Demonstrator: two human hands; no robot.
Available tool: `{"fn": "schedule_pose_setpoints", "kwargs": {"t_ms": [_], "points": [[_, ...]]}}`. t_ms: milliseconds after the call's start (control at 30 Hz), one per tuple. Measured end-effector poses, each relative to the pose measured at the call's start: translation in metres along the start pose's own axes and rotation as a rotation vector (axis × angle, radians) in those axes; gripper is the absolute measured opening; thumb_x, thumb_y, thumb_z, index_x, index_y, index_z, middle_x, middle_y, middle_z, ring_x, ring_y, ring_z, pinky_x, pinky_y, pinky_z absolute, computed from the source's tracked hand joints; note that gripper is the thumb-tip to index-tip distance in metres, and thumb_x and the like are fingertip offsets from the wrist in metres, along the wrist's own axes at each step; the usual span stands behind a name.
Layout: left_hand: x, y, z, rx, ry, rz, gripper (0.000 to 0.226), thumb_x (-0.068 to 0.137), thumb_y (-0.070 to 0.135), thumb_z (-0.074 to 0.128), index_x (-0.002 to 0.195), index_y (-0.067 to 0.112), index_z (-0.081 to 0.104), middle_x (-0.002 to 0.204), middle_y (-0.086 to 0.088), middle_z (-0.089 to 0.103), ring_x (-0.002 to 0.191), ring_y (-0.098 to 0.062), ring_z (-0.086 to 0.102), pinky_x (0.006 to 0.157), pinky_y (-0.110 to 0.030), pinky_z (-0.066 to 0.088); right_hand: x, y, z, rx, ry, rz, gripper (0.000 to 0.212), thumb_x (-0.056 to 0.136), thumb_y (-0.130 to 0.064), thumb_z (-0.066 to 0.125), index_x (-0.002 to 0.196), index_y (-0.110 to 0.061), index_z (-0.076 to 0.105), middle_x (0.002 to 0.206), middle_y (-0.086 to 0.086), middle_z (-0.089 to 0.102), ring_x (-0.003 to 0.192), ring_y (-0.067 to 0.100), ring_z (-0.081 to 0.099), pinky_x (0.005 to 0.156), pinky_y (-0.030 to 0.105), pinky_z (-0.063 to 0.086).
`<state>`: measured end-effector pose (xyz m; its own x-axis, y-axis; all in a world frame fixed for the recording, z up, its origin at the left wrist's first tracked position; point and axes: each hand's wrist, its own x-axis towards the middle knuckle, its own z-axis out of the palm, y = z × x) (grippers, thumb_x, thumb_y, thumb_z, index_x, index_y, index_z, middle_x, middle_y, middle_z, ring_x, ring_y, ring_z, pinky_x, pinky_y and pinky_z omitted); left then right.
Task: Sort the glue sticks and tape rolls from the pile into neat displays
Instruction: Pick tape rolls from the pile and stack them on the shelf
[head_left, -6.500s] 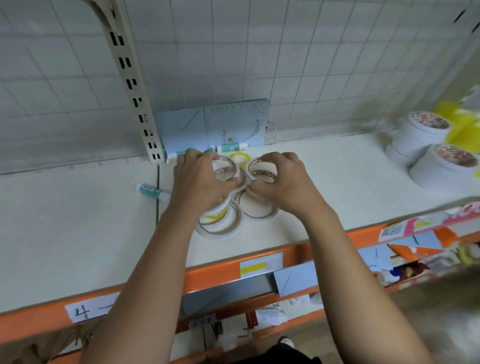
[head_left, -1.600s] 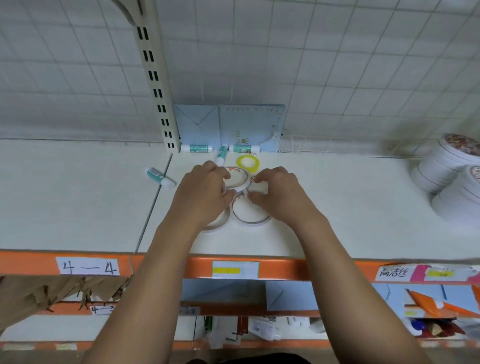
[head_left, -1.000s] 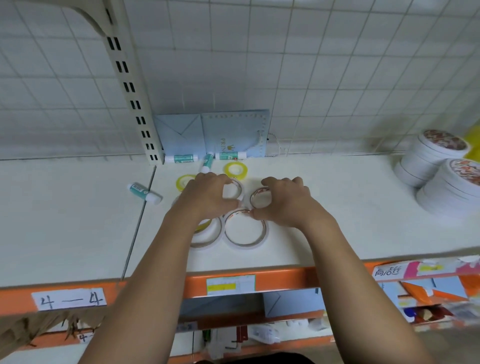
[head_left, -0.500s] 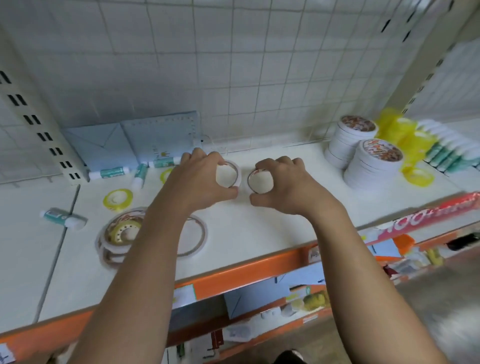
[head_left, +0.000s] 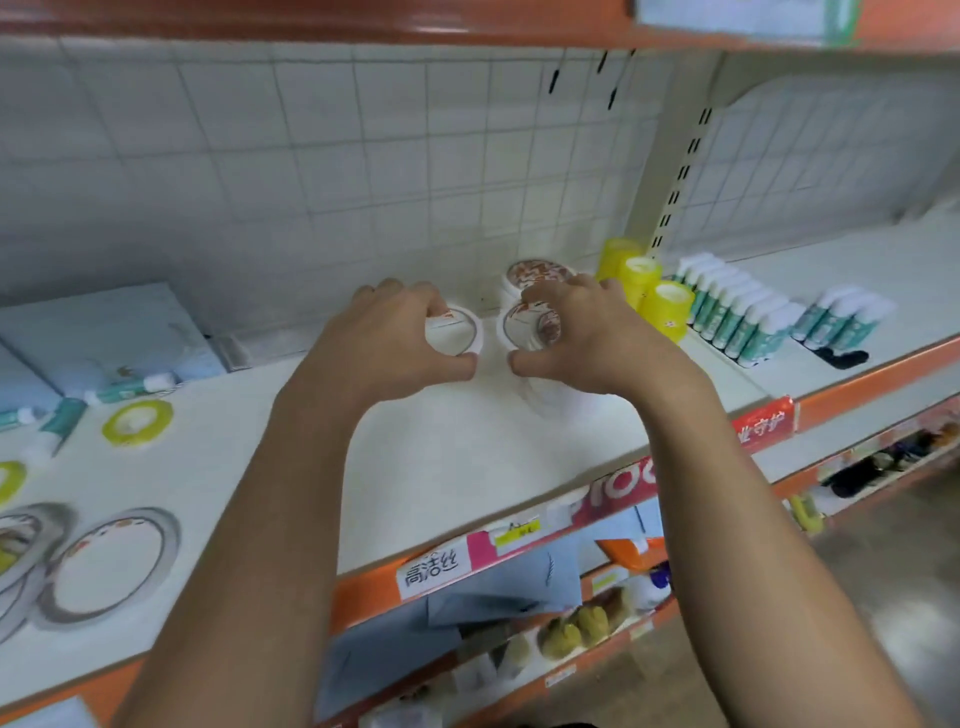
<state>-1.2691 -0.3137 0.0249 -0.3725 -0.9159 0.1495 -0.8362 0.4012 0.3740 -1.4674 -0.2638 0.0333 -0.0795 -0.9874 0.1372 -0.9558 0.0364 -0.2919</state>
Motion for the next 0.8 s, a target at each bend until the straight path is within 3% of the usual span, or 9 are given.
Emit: {"fn": "schedule_pose_setpoints", "kwargs": {"t_ms": [100, 233, 367, 500, 633, 733, 800], "points": [[0.013, 0.020, 0.012, -0.014, 0.034, -0.003, 0.062, 0.063, 0.066, 0.070, 0.112, 0.031, 0.057, 0.104, 0.002, 0.055, 0.099, -0.021, 0.052, 0.078, -0.038, 0.050, 0.009, 0.025, -0.002, -0.007, -0.006, -0.034, 0.073, 0.072, -0.052, 0.070, 0.136, -0.025, 0.048, 0.132, 0.010, 0.049, 0.120, 0.032, 0.037, 0.088, 0.030, 0.028], [0.020, 0.036, 0.022, -0.029, 0.056, -0.019, 0.063, 0.063, 0.064, 0.071, 0.112, 0.026, 0.056, 0.102, 0.000, 0.059, 0.098, -0.024, 0.054, 0.076, -0.036, 0.048, 0.018, 0.044, 0.004, -0.005, -0.066, -0.055, 0.078, 0.075, -0.051, 0.072, 0.138, -0.015, 0.044, 0.133, 0.013, 0.049, 0.124, 0.033, 0.037, 0.098, 0.036, 0.032], [0.027, 0.056, 0.030, -0.059, 0.063, -0.068, 0.068, 0.062, 0.064, 0.072, 0.114, 0.024, 0.055, 0.103, 0.000, 0.061, 0.094, -0.024, 0.056, 0.077, -0.039, 0.052, 0.026, 0.064, 0.004, 0.086, -0.118, -0.102, 0.090, 0.069, -0.059, 0.076, 0.141, -0.017, 0.041, 0.140, 0.009, 0.046, 0.133, 0.030, 0.034, 0.105, 0.041, 0.036], [0.036, 0.081, 0.037, -0.045, 0.027, -0.039, 0.073, 0.064, 0.061, 0.076, 0.122, 0.022, 0.053, 0.111, -0.002, 0.062, 0.102, -0.024, 0.055, 0.083, -0.041, 0.051, 0.027, 0.085, -0.004, 0.153, -0.187, -0.122, 0.093, 0.057, -0.064, 0.081, 0.133, -0.022, 0.049, 0.131, 0.002, 0.052, 0.124, 0.025, 0.045, 0.100, 0.041, 0.044], [0.045, 0.107, 0.047, -0.021, -0.037, -0.021, 0.076, 0.065, 0.059, 0.078, 0.124, 0.017, 0.053, 0.115, -0.004, 0.062, 0.104, -0.025, 0.056, 0.086, -0.042, 0.051, 0.023, 0.110, -0.008, 0.266, -0.250, -0.086, 0.087, 0.058, -0.054, 0.086, 0.129, -0.018, 0.051, 0.116, -0.008, 0.053, 0.103, 0.018, 0.053, 0.079, 0.033, 0.053], [0.046, 0.116, 0.056, -0.012, -0.057, -0.029, 0.082, 0.062, 0.062, 0.079, 0.125, 0.017, 0.051, 0.115, -0.004, 0.060, 0.103, -0.024, 0.056, 0.082, -0.043, 0.053, 0.024, 0.121, -0.004, 0.268, -0.253, -0.068, 0.088, 0.060, -0.055, 0.085, 0.128, -0.012, 0.050, 0.120, -0.001, 0.057, 0.107, 0.021, 0.055, 0.086, 0.036, 0.052], [0.046, 0.114, 0.056, -0.038, -0.059, -0.050, 0.094, 0.057, 0.065, 0.080, 0.131, 0.018, 0.047, 0.121, -0.005, 0.058, 0.110, -0.024, 0.054, 0.088, -0.043, 0.051, 0.026, 0.123, 0.000, 0.289, -0.264, -0.070, 0.080, 0.059, -0.056, 0.085, 0.121, -0.014, 0.054, 0.115, -0.002, 0.059, 0.103, 0.019, 0.058, 0.086, 0.038, 0.052]]}}
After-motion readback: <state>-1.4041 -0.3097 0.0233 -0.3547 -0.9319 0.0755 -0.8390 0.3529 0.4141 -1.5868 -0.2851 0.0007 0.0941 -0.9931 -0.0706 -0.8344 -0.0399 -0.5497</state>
